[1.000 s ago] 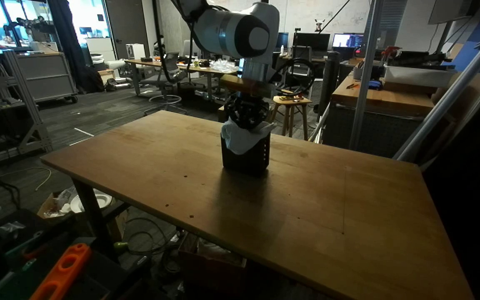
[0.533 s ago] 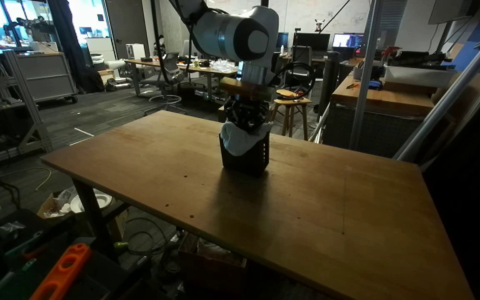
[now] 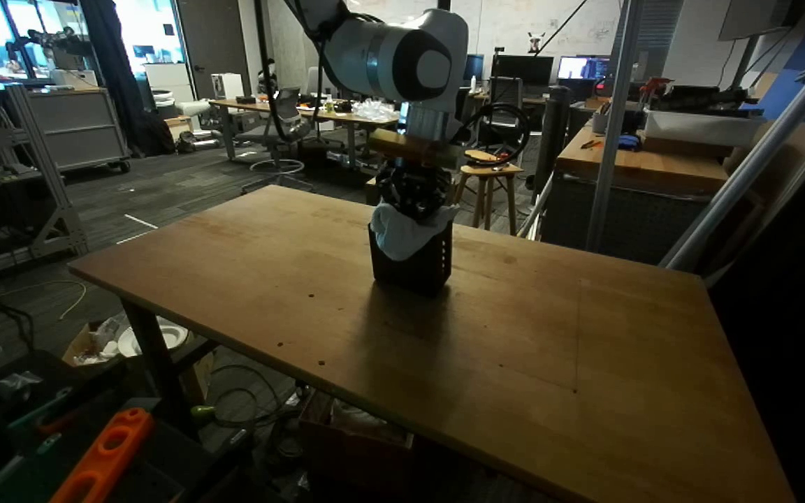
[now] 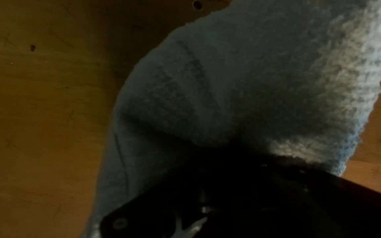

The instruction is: Put the towel in the box

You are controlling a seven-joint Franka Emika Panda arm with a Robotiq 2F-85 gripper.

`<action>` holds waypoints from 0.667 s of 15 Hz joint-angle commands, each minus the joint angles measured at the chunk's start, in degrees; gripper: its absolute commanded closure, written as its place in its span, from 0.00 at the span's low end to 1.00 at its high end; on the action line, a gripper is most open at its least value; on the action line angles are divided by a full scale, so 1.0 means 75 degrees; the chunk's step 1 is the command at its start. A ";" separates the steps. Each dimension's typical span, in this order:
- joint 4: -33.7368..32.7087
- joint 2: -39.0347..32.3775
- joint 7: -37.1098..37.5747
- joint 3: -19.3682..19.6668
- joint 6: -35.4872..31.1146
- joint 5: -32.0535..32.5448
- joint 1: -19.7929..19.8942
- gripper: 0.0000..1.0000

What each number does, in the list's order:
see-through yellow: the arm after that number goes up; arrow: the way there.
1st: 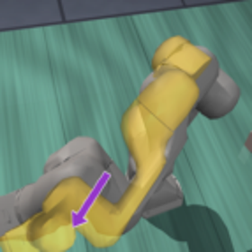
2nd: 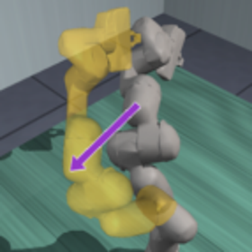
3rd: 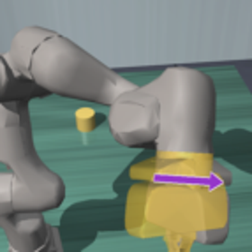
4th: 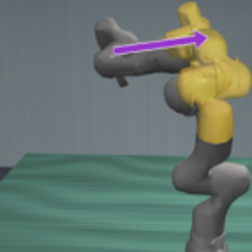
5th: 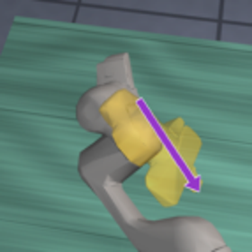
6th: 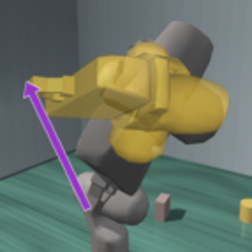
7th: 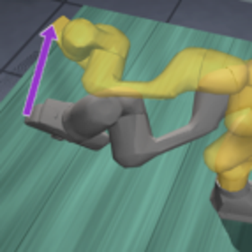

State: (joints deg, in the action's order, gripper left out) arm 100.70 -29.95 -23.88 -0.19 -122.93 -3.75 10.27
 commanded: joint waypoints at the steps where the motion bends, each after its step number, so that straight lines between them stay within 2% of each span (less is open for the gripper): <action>1: -0.0365 -0.0271 0.0025 -0.0029 0.0139 -0.0004 0.0013 1.00; 10: -0.1484 -0.1203 0.0064 -0.0193 0.0558 -0.0016 -0.0076 1.00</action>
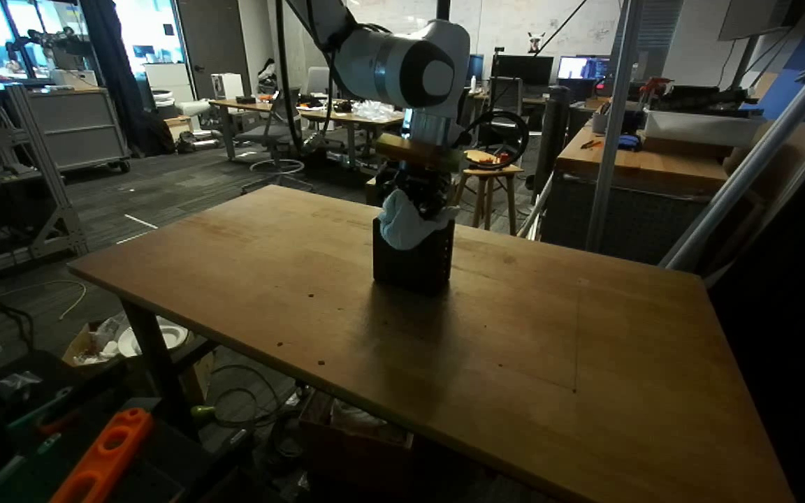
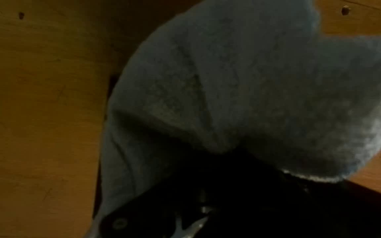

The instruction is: Put the towel in the box

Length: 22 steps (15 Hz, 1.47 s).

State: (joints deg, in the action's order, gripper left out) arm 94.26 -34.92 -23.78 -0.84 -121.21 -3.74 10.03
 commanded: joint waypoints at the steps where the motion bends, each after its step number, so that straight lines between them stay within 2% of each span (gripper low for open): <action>1: -0.0742 -0.0636 0.0046 -0.0129 0.0439 -0.0031 -0.0041 1.00; 11: -0.1509 -0.1162 0.0003 -0.0187 0.1152 -0.0088 0.0022 1.00; 16: -0.1362 -0.0745 -0.0104 -0.0131 0.1249 0.0025 0.0059 1.00; 22: -0.1044 -0.0045 -0.0231 -0.0244 0.1257 -0.0239 0.0188 0.98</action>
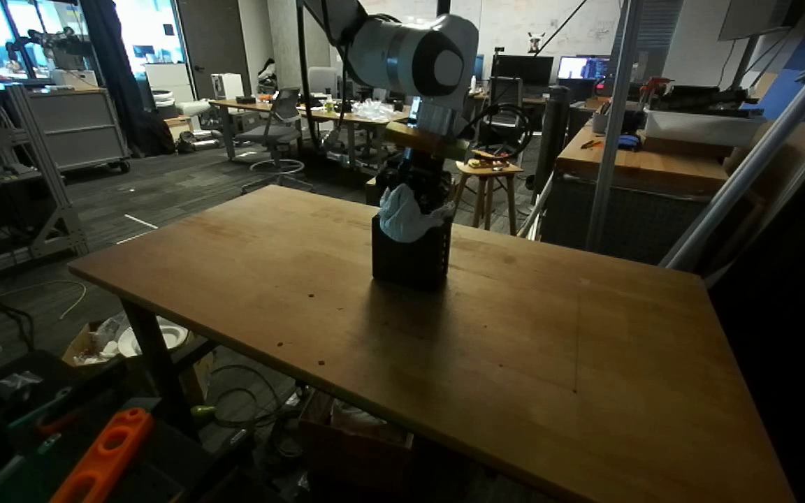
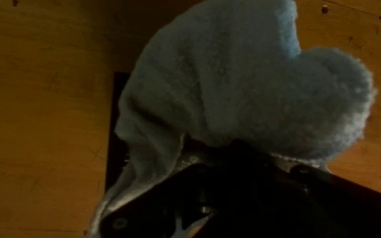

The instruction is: Put the towel in the box

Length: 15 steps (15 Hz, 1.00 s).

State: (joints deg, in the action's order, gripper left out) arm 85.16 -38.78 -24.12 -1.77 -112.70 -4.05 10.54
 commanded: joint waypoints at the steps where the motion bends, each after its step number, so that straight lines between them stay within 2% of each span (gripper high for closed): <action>1: 0.0186 0.0563 -0.0188 -0.0116 0.0140 -0.0203 0.0112 0.98; 9: 0.0602 0.1545 -0.0378 -0.0050 0.0169 -0.0080 0.0033 0.99; 15: 0.1371 0.2488 -0.1676 -0.0140 0.0079 -0.0221 0.0133 0.96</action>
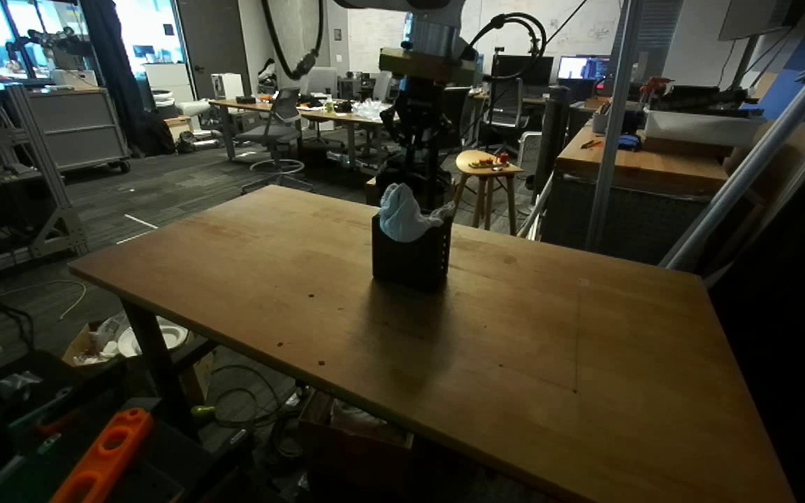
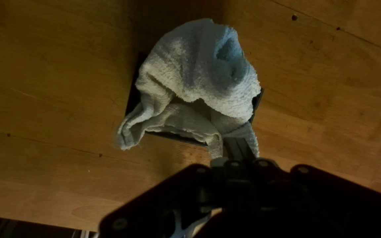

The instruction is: Put the towel in the box

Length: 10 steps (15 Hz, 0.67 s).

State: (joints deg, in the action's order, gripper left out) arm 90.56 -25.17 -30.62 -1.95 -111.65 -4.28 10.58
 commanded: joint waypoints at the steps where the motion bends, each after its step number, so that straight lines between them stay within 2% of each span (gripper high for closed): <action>1: 0.0819 0.0815 -0.1075 -0.0106 -0.0076 -0.0203 0.0114 0.72; 3: 0.1107 0.1037 -0.1428 -0.0053 -0.0075 -0.0232 0.0066 0.68; 10: 0.1794 0.1288 -0.2305 0.0040 -0.0161 -0.0533 0.0004 0.16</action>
State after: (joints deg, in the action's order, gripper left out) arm 100.78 -17.84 -44.50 -1.98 -111.75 -6.54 10.58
